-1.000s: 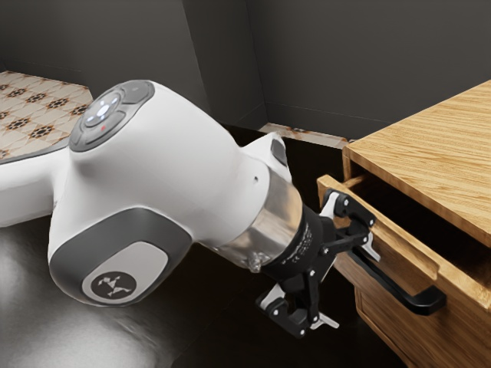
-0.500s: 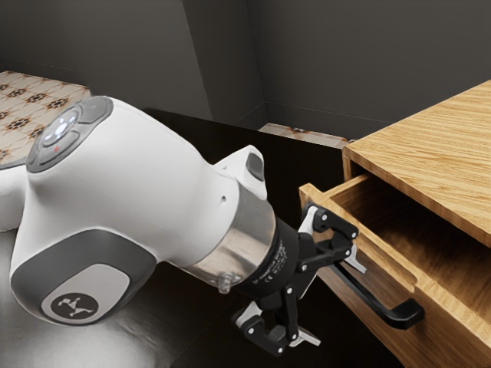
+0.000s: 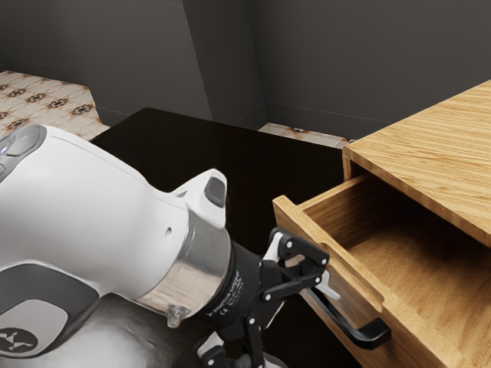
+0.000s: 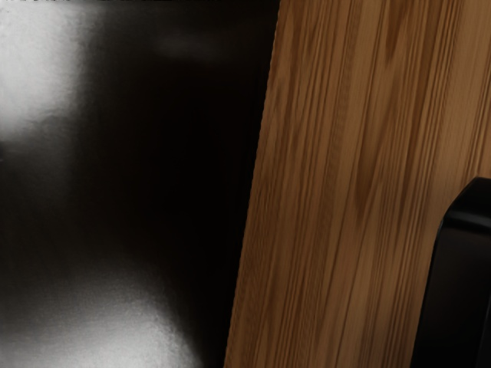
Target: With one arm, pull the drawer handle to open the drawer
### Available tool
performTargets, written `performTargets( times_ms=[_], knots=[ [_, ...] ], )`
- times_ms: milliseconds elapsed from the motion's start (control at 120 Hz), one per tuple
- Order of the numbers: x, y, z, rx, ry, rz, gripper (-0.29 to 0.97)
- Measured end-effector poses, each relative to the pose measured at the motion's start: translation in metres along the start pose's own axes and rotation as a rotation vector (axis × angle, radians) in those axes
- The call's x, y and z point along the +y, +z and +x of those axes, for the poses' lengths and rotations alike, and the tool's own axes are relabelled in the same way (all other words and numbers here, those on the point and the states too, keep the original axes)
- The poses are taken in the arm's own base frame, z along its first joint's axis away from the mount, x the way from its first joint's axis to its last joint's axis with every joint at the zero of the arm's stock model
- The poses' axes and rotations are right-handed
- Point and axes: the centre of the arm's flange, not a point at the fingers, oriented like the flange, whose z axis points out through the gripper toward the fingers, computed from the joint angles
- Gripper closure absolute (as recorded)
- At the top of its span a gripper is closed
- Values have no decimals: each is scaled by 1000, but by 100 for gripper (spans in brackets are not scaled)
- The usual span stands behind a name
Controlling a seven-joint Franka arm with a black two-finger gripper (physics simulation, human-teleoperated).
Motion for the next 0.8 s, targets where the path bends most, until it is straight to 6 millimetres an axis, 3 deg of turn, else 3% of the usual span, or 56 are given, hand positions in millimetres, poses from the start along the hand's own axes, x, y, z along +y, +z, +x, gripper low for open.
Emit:
performTargets(
  times_ms=[167, 300, 383, 442, 542, 625, 658, 700, 758, 800],
  knots=[
    [-13, -7, 4, -10, 1, -2, 2],
    [-33, -16, -19, -20, 55, -11, 2],
    [-61, -31, -33, -35, 93, -26, 2],
    [-88, -69, -48, -54, 133, -76, 2],
    [-141, -170, -62, -65, 196, -236, 2],
    [-150, -244, -55, -52, 166, -321, 1],
    [-140, -269, -51, -27, 138, -341, 1],
    [-110, -296, -40, 16, 72, -343, 1],
    [-14, -321, 8, 107, -123, -311, 1],
    [63, -311, 71, 187, -283, -259, 1]
  ],
)
